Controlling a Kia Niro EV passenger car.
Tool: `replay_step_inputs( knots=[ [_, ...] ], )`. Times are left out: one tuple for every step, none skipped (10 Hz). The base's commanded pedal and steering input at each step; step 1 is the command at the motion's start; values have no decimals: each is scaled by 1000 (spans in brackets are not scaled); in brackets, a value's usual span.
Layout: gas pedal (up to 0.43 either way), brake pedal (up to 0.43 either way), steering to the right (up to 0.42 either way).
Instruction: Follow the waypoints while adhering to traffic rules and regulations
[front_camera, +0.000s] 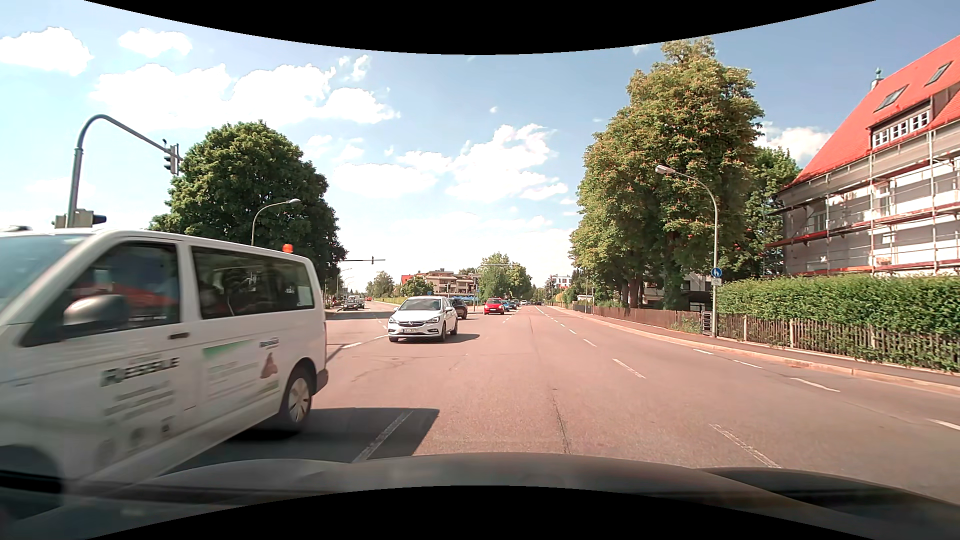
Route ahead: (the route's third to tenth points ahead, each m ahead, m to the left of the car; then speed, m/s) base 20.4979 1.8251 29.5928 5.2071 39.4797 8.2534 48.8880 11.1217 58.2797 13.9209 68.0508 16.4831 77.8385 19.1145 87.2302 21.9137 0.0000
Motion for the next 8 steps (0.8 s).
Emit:
replay_step_inputs(
  knots=[
    [0,445,-6],
    [0,445,-6],
    [0,445,-6],
    [0,445,-6],
    [0,445,-6],
    [0,445,-6],
    [0,445,-6],
    [0,445,-6]
  ],
)
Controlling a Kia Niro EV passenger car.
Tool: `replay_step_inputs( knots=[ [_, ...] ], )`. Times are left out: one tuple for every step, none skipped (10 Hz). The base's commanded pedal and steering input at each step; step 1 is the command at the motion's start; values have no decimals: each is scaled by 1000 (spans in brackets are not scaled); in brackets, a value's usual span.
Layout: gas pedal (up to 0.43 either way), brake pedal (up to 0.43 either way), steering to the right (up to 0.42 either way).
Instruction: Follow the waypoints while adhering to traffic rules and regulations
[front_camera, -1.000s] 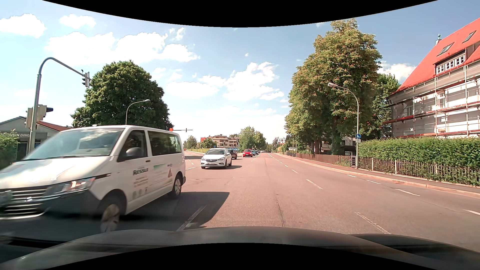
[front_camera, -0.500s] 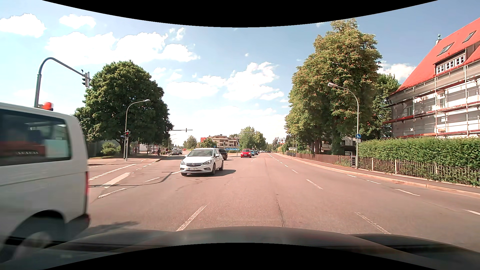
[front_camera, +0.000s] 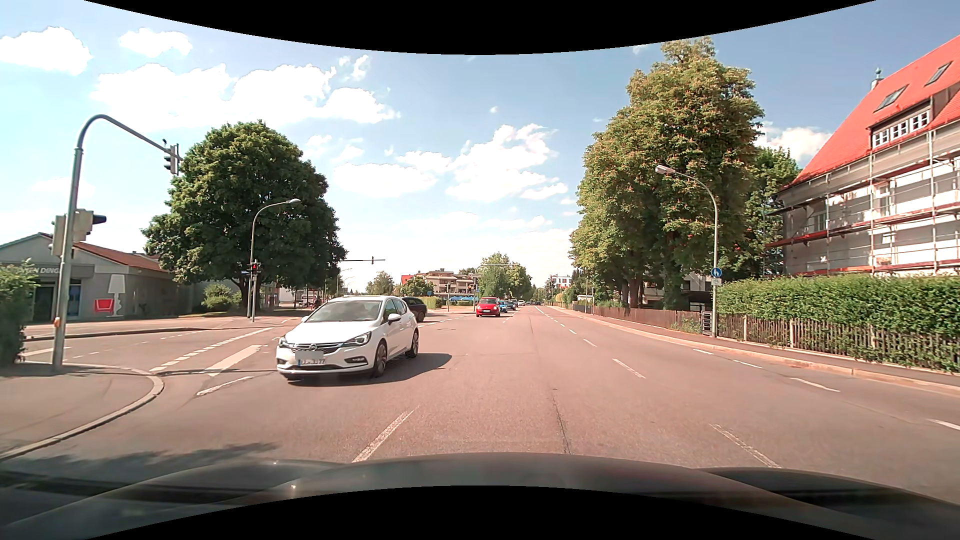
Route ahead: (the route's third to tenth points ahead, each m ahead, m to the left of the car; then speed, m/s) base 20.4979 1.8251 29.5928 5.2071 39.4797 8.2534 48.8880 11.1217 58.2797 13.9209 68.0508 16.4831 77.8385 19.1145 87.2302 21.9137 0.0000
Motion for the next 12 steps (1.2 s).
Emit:
replay_step_inputs(
  knots=[
    [0,445,-6],
    [0,445,-6],
    [0,445,-6],
    [0,445,-6],
    [0,445,-7],
    [0,445,-7],
    [0,445,-7],
    [0,445,-6],
    [0,445,-7],
    [0,445,-7],
    [0,445,-7],
    [0,445,-7]
  ],
)
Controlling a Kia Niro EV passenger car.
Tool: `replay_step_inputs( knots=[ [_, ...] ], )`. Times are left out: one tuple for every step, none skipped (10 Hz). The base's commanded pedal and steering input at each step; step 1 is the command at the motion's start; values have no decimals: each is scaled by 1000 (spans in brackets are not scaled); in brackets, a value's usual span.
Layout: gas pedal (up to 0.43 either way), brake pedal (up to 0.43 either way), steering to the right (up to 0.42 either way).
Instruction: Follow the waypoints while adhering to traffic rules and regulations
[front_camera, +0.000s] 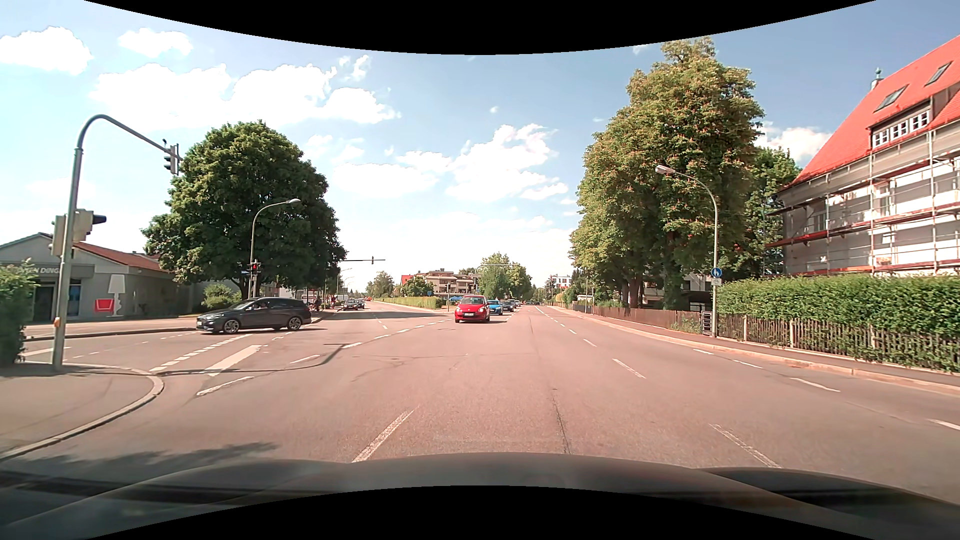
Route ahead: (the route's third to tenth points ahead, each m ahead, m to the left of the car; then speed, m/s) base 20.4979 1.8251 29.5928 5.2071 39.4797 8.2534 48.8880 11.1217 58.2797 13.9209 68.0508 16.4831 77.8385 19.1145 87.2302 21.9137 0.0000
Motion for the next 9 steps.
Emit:
replay_step_inputs(
  knots=[
    [0,445,-7],
    [0,445,-7],
    [0,445,-7],
    [0,445,-7],
    [0,445,-7],
    [0,445,-7],
    [0,445,-7],
    [0,445,-7],
    [0,445,-7]
  ],
)
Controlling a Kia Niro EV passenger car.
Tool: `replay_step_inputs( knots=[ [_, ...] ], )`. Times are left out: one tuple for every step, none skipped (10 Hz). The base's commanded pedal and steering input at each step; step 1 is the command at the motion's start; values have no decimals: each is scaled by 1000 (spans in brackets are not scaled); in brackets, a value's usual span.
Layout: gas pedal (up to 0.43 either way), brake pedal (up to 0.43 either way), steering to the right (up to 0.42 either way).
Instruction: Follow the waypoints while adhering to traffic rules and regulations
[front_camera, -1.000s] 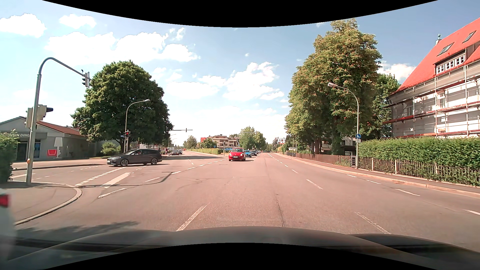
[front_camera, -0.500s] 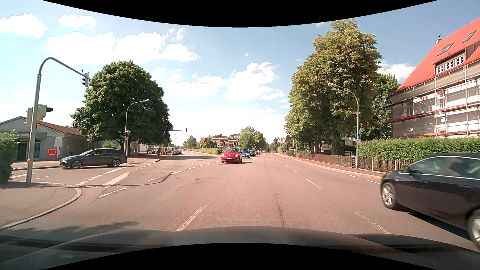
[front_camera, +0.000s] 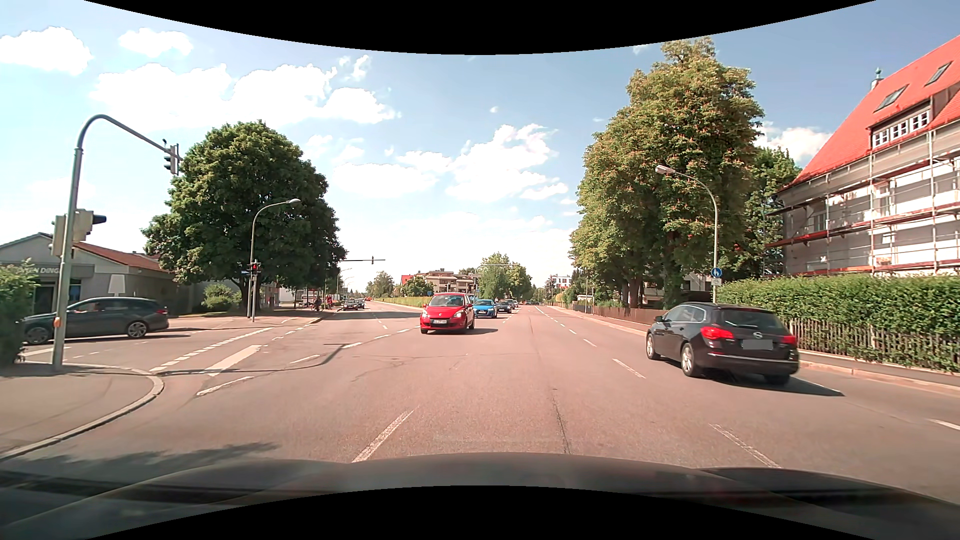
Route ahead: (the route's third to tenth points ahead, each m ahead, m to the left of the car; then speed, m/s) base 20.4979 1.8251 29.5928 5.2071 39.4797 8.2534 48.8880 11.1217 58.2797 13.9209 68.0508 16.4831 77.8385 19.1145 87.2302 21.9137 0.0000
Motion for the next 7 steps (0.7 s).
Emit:
replay_step_inputs(
  knots=[
    [0,445,-7],
    [0,445,-7],
    [0,445,-7],
    [0,445,-7],
    [0,445,-7],
    [0,445,-7],
    [0,445,-7]
  ],
)
